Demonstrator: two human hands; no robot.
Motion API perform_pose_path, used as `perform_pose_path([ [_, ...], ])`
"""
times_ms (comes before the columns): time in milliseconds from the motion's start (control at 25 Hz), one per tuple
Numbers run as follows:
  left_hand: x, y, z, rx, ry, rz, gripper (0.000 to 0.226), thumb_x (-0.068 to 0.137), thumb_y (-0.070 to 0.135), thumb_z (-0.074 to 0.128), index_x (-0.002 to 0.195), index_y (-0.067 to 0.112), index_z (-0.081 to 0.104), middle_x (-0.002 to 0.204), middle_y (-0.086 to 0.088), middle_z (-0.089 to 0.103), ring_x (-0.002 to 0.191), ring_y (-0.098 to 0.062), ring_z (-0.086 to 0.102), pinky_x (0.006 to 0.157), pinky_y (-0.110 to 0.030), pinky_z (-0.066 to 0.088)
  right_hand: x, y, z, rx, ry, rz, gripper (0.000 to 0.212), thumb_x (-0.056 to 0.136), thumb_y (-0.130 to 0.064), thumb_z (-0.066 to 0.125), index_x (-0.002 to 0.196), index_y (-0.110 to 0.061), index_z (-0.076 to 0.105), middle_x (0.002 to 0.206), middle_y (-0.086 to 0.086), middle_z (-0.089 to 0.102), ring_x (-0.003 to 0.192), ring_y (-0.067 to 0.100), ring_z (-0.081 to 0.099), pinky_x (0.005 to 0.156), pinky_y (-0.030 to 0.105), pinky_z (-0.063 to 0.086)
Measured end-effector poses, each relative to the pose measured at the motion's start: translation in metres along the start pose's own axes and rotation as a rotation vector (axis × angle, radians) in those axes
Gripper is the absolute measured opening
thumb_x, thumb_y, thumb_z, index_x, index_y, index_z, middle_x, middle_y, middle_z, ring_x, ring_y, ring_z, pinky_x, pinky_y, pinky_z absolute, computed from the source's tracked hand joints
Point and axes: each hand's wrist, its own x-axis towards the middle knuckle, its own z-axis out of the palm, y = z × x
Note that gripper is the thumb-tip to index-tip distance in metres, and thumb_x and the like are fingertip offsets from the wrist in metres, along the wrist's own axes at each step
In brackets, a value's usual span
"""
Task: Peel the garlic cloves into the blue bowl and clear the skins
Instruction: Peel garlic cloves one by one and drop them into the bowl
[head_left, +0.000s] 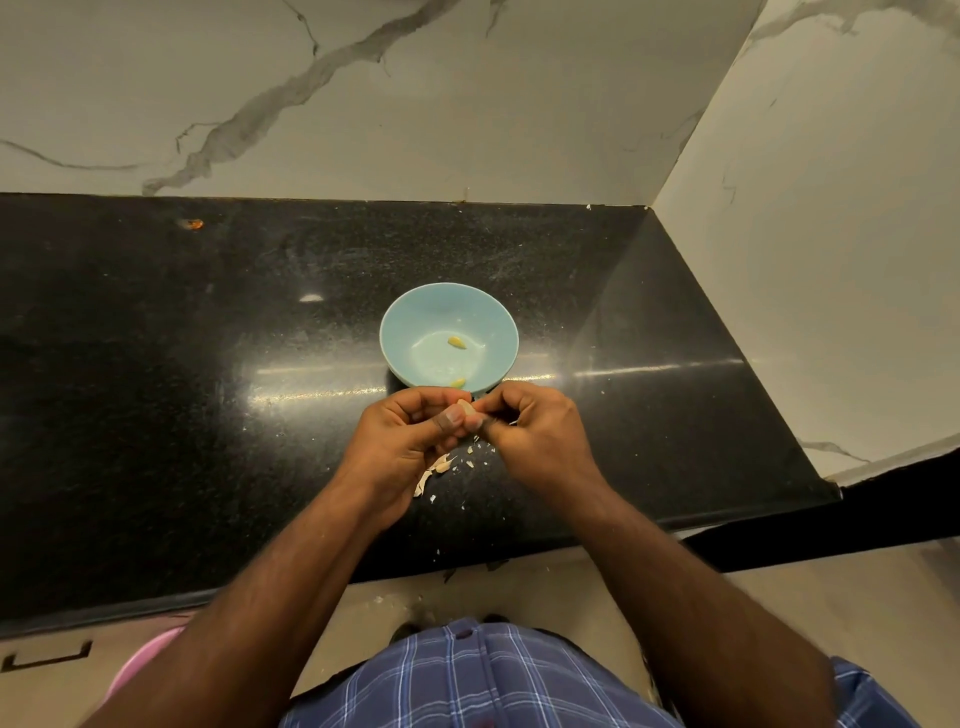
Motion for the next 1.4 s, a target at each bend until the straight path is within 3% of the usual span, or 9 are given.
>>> perform_pose_path([
  [280, 0.001, 0.000, -0.005, 0.149, -0.059, 0.068, 0.029, 0.074, 0.011, 0.072, 0.100, -0.002, 0.071, 0.092, -0.015, 0.074, 0.087, -0.024, 0.073, 0.077, -0.029, 0.061, 0.000, -0.017, -0.003, 0.262, -0.088, 0.241, 0.016, 0.089, -0.006, 0.074, 0.075, -0.014, 0.072, 0.062, -0.006, 0.070, 0.057, 0.000, 0.063, 0.058, 0.016, 0.049],
  [440, 0.003, -0.003, -0.006, 0.274, -0.034, 0.139, 0.016, 0.084, 0.009, 0.071, 0.099, 0.004, 0.073, 0.096, -0.018, 0.075, 0.092, -0.029, 0.072, 0.089, -0.040, 0.060, 0.003, -0.020, -0.003, 0.400, -0.106, 0.437, 0.019, 0.090, -0.003, 0.071, 0.073, -0.012, 0.071, 0.063, 0.001, 0.070, 0.057, 0.008, 0.061, 0.057, 0.023, 0.048],
  [680, 0.005, -0.006, -0.005, 0.362, -0.004, 0.201, 0.016, 0.094, -0.005, 0.062, 0.102, 0.004, 0.073, 0.095, -0.013, 0.078, 0.091, -0.024, 0.075, 0.083, -0.031, 0.061, 0.005, -0.021, 0.001, 0.562, -0.100, 0.598, 0.018, 0.097, -0.008, 0.063, 0.081, -0.008, 0.070, 0.066, 0.002, 0.069, 0.057, 0.009, 0.060, 0.056, 0.022, 0.048],
  [800, 0.005, -0.008, -0.002, 0.358, 0.056, 0.219, 0.016, 0.093, -0.006, 0.063, 0.099, 0.005, 0.073, 0.092, -0.012, 0.078, 0.088, -0.023, 0.075, 0.080, -0.030, 0.061, 0.007, -0.018, 0.008, 0.547, -0.055, 0.561, 0.019, 0.098, -0.009, 0.062, 0.081, -0.007, 0.070, 0.064, 0.001, 0.067, 0.057, 0.010, 0.057, 0.054, 0.022, 0.047],
  [960, 0.011, -0.013, -0.002, 0.214, 0.114, 0.112, 0.013, 0.091, 0.004, 0.069, 0.102, -0.001, 0.074, 0.095, -0.023, 0.075, 0.081, -0.031, 0.065, 0.075, -0.034, 0.059, 0.005, -0.009, 0.014, 0.304, 0.090, 0.278, 0.015, 0.098, -0.012, 0.064, 0.084, -0.011, 0.070, 0.073, 0.000, 0.070, 0.065, 0.007, 0.064, 0.059, 0.021, 0.053],
  [1080, 0.012, -0.010, 0.004, 0.126, 0.112, 0.005, 0.011, 0.091, 0.006, 0.068, 0.097, 0.001, 0.077, 0.090, -0.015, 0.075, 0.076, -0.017, 0.065, 0.067, -0.021, 0.056, 0.002, 0.002, 0.017, 0.046, 0.175, 0.031, 0.008, 0.096, -0.012, 0.065, 0.090, -0.011, 0.069, 0.081, -0.002, 0.071, 0.077, 0.013, 0.068, 0.068, 0.029, 0.058],
  [1200, 0.012, -0.008, 0.009, 0.068, 0.088, -0.057, 0.015, 0.094, 0.006, 0.065, 0.089, 0.006, 0.079, 0.087, -0.007, 0.077, 0.071, -0.008, 0.065, 0.065, -0.017, 0.055, 0.004, 0.011, 0.019, -0.121, 0.267, -0.202, 0.010, 0.088, -0.001, 0.064, 0.088, -0.009, 0.069, 0.080, 0.001, 0.070, 0.074, 0.017, 0.065, 0.064, 0.029, 0.056],
  [1280, 0.013, -0.010, 0.011, 0.053, 0.110, -0.034, 0.014, 0.094, 0.004, 0.065, 0.090, 0.006, 0.077, 0.084, -0.008, 0.075, 0.071, -0.010, 0.064, 0.065, -0.019, 0.055, 0.005, 0.011, 0.019, -0.107, 0.279, -0.171, 0.008, 0.090, -0.002, 0.065, 0.088, -0.010, 0.069, 0.080, 0.000, 0.070, 0.073, 0.014, 0.065, 0.062, 0.025, 0.055],
  [1400, 0.013, -0.015, 0.008, 0.266, 0.157, 0.179, 0.010, 0.092, 0.000, 0.068, 0.095, 0.007, 0.075, 0.084, -0.010, 0.076, 0.074, -0.018, 0.070, 0.068, -0.025, 0.056, 0.008, -0.001, 0.016, 0.196, 0.160, 0.181, 0.014, 0.095, -0.008, 0.065, 0.081, -0.010, 0.068, 0.068, -0.005, 0.068, 0.061, 0.003, 0.063, 0.056, 0.019, 0.051],
])
